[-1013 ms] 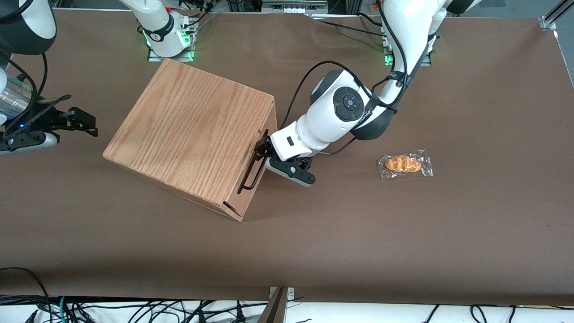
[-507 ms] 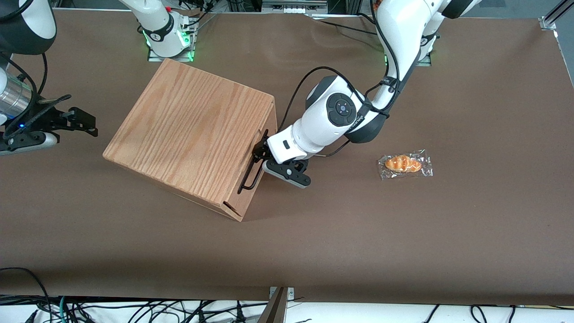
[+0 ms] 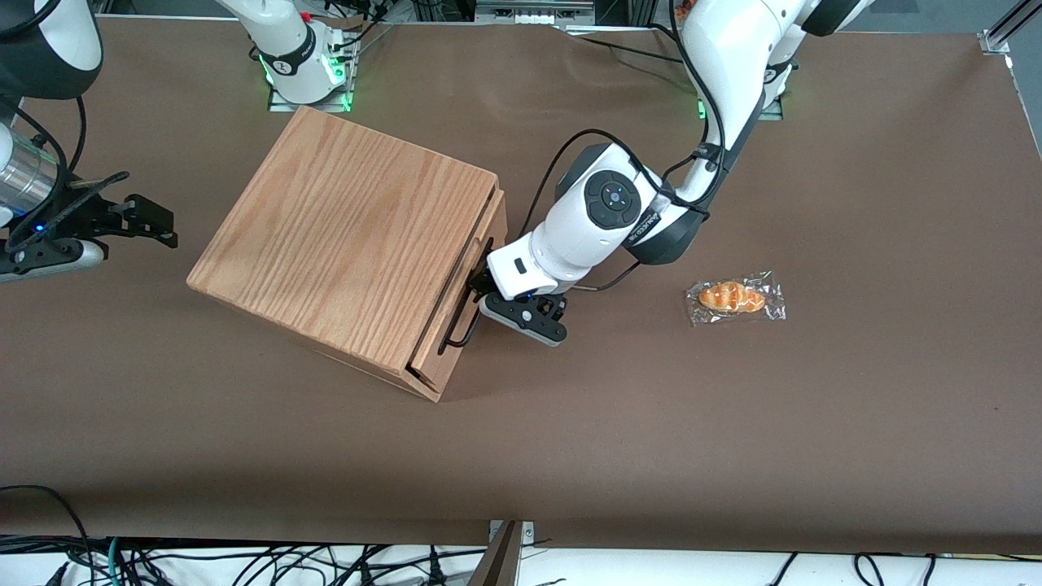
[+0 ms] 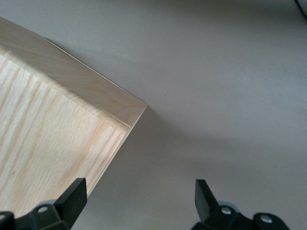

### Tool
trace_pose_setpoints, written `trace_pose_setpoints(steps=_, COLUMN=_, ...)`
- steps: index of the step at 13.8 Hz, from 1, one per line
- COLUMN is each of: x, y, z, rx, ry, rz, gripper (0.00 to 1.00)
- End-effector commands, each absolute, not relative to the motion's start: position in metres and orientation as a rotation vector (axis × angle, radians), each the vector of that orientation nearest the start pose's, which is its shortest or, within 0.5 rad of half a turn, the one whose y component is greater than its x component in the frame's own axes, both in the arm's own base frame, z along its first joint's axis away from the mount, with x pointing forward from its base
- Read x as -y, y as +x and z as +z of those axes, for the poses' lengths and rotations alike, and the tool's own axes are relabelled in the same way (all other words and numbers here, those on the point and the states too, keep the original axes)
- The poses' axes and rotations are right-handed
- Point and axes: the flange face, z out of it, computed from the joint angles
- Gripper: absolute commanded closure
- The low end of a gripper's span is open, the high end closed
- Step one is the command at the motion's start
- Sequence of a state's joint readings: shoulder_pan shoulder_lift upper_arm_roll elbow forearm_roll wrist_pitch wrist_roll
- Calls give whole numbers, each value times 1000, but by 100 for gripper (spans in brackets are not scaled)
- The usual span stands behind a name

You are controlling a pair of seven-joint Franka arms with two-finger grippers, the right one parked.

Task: Open top drawer with left arm
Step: 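Pull the handle outward from the box with the left gripper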

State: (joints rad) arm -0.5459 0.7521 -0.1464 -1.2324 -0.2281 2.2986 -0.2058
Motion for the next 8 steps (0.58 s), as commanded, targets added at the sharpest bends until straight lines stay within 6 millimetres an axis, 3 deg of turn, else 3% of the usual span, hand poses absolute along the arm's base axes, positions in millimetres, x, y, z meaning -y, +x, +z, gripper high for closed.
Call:
trace_pose_setpoints(steps=1, x=448, y=628, z=356, rx=-546, ry=-3406, rz=-278, gripper=0)
trace_pose_setpoints(steps=8, x=381, y=658, z=353, rx=-497, ry=-3364, rz=-134, gripper=0)
